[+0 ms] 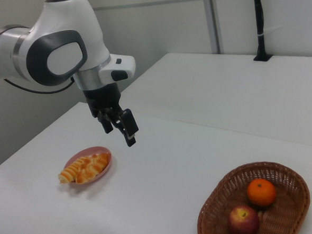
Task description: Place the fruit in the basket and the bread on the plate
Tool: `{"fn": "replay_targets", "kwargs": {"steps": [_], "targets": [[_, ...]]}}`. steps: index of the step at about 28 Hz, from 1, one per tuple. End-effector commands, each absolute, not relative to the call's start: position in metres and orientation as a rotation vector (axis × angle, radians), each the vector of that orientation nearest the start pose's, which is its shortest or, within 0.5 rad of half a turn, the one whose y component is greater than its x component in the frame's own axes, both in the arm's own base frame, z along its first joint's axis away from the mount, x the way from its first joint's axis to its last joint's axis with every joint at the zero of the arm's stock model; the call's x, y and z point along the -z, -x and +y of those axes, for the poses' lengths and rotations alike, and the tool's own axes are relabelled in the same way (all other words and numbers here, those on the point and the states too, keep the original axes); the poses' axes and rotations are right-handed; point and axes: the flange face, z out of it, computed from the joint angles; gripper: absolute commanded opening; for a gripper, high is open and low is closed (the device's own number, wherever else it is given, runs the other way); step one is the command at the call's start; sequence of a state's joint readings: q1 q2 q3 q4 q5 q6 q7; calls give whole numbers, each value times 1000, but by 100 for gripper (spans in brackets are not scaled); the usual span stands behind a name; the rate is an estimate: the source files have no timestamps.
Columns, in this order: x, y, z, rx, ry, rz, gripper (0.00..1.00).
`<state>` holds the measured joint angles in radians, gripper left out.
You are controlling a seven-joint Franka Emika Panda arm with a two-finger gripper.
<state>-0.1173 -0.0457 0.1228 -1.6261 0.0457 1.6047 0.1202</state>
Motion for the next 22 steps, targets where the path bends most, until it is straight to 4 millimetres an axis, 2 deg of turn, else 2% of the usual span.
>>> {"fn": "replay_targets", "kwargs": {"steps": [1, 13, 17, 22], "targets": [[-628, -539, 11, 7, 3088, 152, 100], [-629, -539, 8, 10, 3092, 143, 100], [-629, -539, 7, 14, 3102, -11, 100], [-629, -540, 7, 17, 3100, -35, 100]]}}
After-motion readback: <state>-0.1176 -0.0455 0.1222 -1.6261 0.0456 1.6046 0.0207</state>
